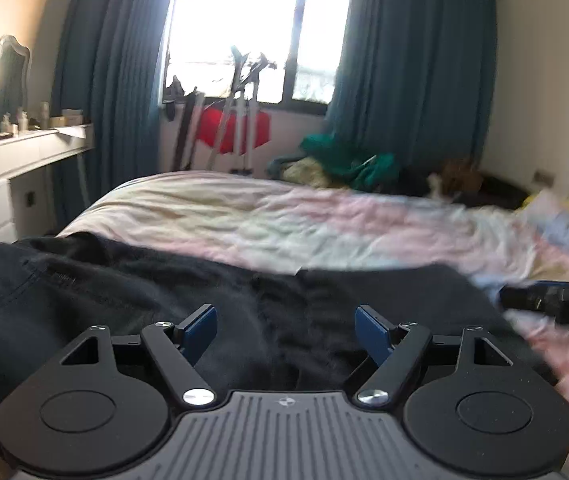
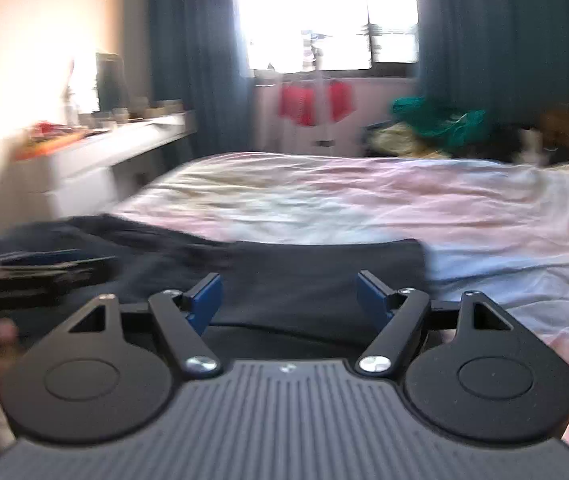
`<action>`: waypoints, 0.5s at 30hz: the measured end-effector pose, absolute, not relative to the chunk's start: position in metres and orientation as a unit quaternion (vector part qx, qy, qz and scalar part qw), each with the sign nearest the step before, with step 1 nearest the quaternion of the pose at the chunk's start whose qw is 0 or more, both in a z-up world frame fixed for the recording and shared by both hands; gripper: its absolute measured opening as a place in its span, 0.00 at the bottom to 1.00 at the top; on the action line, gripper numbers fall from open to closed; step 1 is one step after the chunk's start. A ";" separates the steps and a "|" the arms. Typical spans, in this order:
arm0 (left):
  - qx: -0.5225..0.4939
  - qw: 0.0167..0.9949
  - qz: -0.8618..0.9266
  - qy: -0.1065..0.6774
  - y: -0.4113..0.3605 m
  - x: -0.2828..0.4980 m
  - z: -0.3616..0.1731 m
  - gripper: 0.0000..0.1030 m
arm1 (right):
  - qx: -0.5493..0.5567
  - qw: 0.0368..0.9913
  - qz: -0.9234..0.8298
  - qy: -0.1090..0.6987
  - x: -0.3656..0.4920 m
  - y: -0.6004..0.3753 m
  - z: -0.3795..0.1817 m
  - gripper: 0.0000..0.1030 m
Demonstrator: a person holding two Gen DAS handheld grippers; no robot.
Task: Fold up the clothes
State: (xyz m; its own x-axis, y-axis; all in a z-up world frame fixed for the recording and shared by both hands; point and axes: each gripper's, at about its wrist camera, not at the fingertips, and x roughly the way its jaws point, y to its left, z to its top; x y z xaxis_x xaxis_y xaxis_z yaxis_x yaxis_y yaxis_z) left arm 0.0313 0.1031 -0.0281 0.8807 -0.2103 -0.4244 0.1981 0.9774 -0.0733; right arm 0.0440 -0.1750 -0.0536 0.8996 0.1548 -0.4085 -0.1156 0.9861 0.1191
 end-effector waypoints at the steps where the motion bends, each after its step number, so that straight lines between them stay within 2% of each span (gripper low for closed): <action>1: -0.004 0.968 -0.100 0.231 0.100 0.033 -0.035 0.75 | 0.064 0.971 0.057 0.224 0.048 -0.179 -0.060 0.75; 7: 0.029 0.958 -0.073 0.274 0.094 0.045 -0.059 0.74 | 0.060 0.955 0.025 0.291 0.068 -0.178 -0.095 0.74; 12: -0.002 0.959 -0.087 0.269 0.110 0.033 -0.039 0.74 | 0.070 0.944 0.008 0.321 0.078 -0.177 -0.110 0.78; 13: -0.024 0.964 -0.081 0.252 0.121 0.023 -0.026 0.75 | 0.075 0.944 0.006 0.322 0.078 -0.177 -0.109 0.78; 15: -0.070 0.971 -0.070 0.217 0.145 0.001 -0.001 0.88 | 0.078 0.943 0.004 0.324 0.074 -0.179 -0.107 0.78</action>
State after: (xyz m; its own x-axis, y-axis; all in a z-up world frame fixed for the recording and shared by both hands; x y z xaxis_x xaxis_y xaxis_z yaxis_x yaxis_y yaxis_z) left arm 0.0014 0.1447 -0.0010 0.8959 -0.1659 -0.4122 0.1054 0.9806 -0.1655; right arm 0.0736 -0.1787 -0.1069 0.7898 0.0581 -0.6106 0.0429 0.9878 0.1494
